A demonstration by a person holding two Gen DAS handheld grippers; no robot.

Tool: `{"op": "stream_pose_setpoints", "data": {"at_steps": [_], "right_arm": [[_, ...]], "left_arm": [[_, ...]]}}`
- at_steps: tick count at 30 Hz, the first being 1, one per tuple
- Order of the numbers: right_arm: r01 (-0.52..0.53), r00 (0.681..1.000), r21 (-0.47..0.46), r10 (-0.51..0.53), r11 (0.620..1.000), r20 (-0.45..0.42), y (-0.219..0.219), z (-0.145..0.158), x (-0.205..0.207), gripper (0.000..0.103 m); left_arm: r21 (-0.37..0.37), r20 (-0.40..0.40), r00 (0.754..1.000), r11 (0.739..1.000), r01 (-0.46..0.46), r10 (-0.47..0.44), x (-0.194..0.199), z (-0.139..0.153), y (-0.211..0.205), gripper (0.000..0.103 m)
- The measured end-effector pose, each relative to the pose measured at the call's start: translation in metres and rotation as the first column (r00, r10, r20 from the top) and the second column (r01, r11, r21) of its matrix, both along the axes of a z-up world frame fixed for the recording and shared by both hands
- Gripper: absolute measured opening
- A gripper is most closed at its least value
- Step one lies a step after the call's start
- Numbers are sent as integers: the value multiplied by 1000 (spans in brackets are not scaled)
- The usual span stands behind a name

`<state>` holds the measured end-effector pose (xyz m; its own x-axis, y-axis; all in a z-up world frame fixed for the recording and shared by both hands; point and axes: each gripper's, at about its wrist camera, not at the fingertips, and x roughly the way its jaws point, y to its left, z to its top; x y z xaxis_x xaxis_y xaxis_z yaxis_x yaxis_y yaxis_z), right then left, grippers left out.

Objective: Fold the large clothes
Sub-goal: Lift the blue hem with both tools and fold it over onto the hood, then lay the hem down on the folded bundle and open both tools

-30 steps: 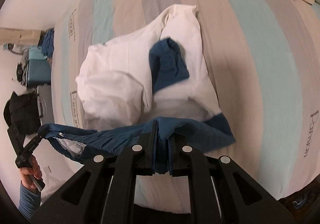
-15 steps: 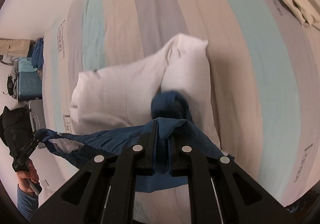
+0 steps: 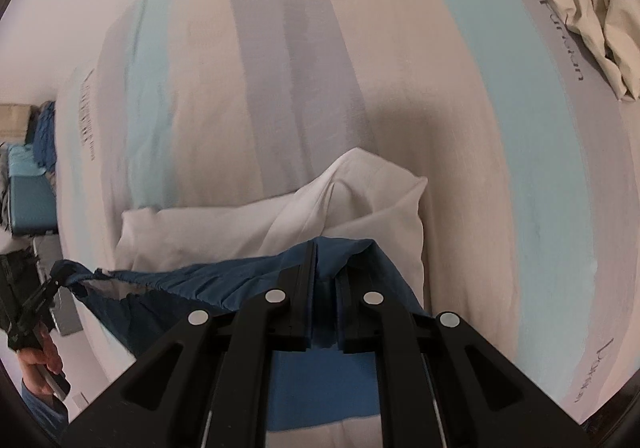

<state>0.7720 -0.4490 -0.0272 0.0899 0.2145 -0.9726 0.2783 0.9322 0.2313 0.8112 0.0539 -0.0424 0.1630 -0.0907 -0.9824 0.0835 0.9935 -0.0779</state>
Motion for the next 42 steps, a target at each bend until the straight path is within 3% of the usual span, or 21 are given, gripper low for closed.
{"op": "stream_pose_setpoints", "data": {"at_steps": [8,19,23,25,27,29,30,32,36,42], "right_arm": [[-1,1000,-65,3,998,18,4,-62,22,6],[-53,996,-135,62,989,65,19,-106,36,8],[-89,990,-169,106,982,94,27,-103,32,10],[-105,985,-180,127,978,115,29,-98,28,11],[-114,980,-197,142,974,137,33,-90,22,13],[-118,976,-205,151,972,159,37,-83,14,21],[-124,972,-215,163,969,169,39,-78,11,37],[-136,958,-246,191,960,213,44,-66,4,49],[-134,944,-282,209,950,256,50,-48,-14,59],[-176,925,-262,250,949,285,65,-24,-62,66]], "left_arm": [[26,6,1000,1000,-10,10,15,-79,-1,8],[34,73,997,999,-34,32,10,-125,3,12],[30,108,993,999,-45,41,-1,-117,1,16],[24,125,991,998,-56,52,-5,-109,3,26],[20,159,986,998,-61,57,-11,-98,5,58],[7,204,976,997,-80,77,-20,-83,6,78],[-5,215,973,996,-85,84,-24,-77,7,78],[-14,215,973,997,-79,80,-32,-69,4,78],[-44,211,974,996,-78,85,-51,-57,-4,83],[-72,170,985,997,-11,23,-102,-53,-28,87]]}}
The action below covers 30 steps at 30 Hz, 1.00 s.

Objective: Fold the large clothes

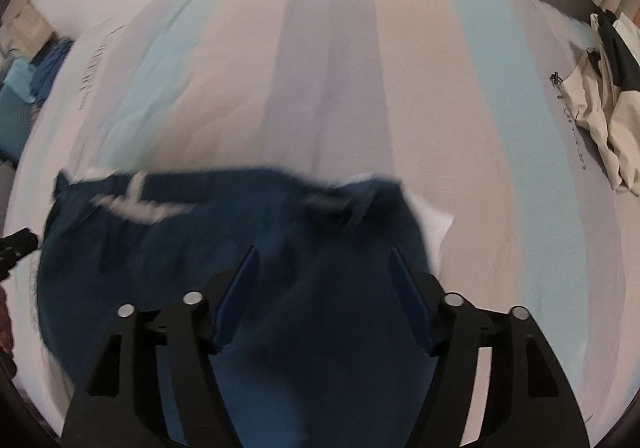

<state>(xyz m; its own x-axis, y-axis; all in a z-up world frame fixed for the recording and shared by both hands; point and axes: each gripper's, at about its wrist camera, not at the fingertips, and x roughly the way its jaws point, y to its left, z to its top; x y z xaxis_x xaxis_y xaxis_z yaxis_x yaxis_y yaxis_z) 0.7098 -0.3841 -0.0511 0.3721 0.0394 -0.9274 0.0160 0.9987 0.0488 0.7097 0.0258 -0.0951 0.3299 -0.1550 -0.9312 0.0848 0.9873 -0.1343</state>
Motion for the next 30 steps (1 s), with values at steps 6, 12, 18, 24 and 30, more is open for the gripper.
{"op": "stream_pose_setpoints", "data": {"at_steps": [6,12,18,24,30], "right_arm": [[-47,998,-15,46,999,-36,23,-7,-56,67],[17,997,-24,-19,1000,-80,-13,-17,-90,67],[49,992,10,-47,999,-115,-56,-28,-101,71],[20,988,143,3,990,-156,-82,-44,-91,72],[40,975,279,23,959,-220,-89,-71,-75,73]], "left_arm": [[-65,-33,998,997,42,-44,-47,2,-41,89],[-66,-11,994,992,108,-109,-56,-8,-104,89],[-12,-72,992,995,100,-101,-48,-43,-129,90],[4,-112,989,995,96,-95,-48,-62,-128,91],[4,-116,989,996,93,-92,-51,-68,-131,92]]}}
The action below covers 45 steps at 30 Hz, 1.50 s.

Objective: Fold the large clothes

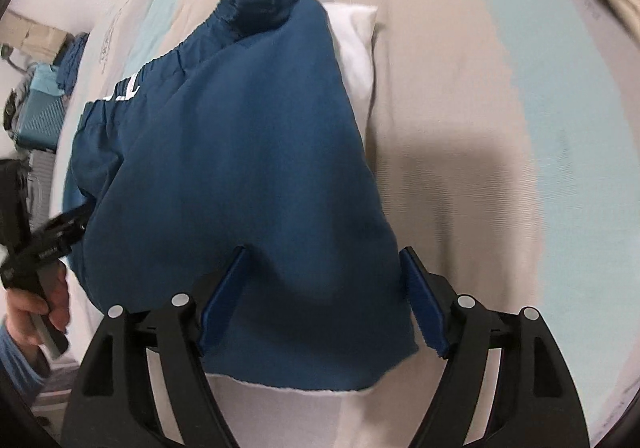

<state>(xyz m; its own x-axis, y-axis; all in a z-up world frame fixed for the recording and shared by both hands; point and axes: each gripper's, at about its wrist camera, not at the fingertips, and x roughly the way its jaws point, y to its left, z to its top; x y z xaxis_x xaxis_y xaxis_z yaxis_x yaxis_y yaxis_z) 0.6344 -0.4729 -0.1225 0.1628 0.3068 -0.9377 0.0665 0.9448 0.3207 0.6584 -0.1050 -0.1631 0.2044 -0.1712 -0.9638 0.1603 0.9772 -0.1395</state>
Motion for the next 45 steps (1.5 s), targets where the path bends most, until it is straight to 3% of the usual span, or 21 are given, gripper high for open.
{"op": "stream_pose_setpoints", "data": {"at_steps": [13,18,23,29,31,35,37,39,45], "right_arm": [[74,996,142,-65,987,-63,-13,-28,5,81],[43,998,268,-29,962,-58,-5,-23,3,79],[16,998,241,-1,970,-61,8,-27,4,79],[-25,999,300,33,954,-24,24,-15,0,76],[-18,999,250,30,968,-44,25,-21,1,76],[34,996,244,-12,969,-91,18,-38,1,76],[25,996,228,-3,973,-93,21,-36,2,68],[3,995,207,17,978,-94,27,-32,4,49],[-27,997,109,34,994,-66,47,-16,8,26]], "left_arm": [[-26,-24,1000,1000,16,-16,6,-6,12,92],[-35,-28,999,999,13,-14,6,-7,19,92],[-38,-33,999,999,14,-16,6,-7,21,93],[-47,-35,999,999,20,-22,6,-7,24,93],[-48,-36,999,999,24,-25,7,-7,25,93],[-48,-37,999,999,23,-25,8,-6,24,93],[-49,-35,999,999,24,-26,8,-6,25,93],[-46,-33,999,999,28,-29,7,-7,24,93],[-27,-26,999,999,32,-33,8,-9,22,93]]}}
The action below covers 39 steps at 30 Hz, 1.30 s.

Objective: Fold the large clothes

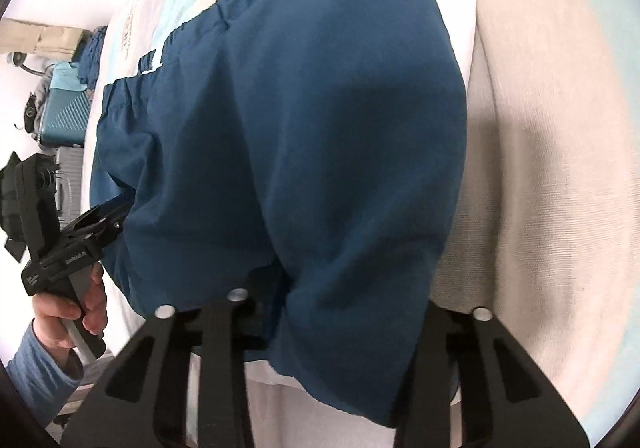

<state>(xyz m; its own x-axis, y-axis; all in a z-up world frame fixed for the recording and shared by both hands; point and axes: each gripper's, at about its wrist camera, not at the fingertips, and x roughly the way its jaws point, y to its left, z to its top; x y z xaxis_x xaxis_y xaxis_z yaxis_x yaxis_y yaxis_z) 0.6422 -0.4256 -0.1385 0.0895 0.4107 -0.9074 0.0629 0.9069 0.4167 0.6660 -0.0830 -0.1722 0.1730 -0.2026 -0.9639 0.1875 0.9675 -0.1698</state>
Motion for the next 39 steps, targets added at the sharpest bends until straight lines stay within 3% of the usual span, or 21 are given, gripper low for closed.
{"op": "stream_pose_setpoints", "data": {"at_steps": [6,10,19,23,25,27,32,35,38,39], "right_arm": [[-26,997,-112,33,993,68,21,23,-5,17],[-30,993,-127,44,991,109,25,36,-7,15],[47,995,-18,-45,999,91,11,47,-8,12],[127,991,52,-129,991,37,-5,33,-10,12],[153,988,93,-155,984,4,-14,17,-11,19],[166,986,87,-164,982,-30,-22,1,-14,32],[206,978,96,-201,974,-60,-28,-17,-18,48],[253,966,125,-245,959,-80,-25,-28,-17,52],[229,973,130,-222,965,-71,-16,-25,-14,24],[226,973,126,-220,966,-67,-13,-21,-13,20]], "left_arm": [[5,-11,1000,1000,-2,2,-2,-2,2,93],[8,-23,1000,1000,-10,11,4,-6,-7,93],[3,-27,1000,1000,-13,13,10,-10,-10,93],[-2,-25,1000,1000,6,-7,8,-12,-7,93],[-6,-33,999,1000,14,-14,10,-14,-6,93],[-12,-41,999,1000,21,-21,13,-16,-3,94],[-24,-32,998,998,51,-52,17,-18,-1,95],[-27,-30,998,998,51,-51,14,-18,1,95],[-31,-33,998,998,50,-51,13,-18,3,96],[-30,-32,998,998,53,-54,13,-18,2,97]]}}
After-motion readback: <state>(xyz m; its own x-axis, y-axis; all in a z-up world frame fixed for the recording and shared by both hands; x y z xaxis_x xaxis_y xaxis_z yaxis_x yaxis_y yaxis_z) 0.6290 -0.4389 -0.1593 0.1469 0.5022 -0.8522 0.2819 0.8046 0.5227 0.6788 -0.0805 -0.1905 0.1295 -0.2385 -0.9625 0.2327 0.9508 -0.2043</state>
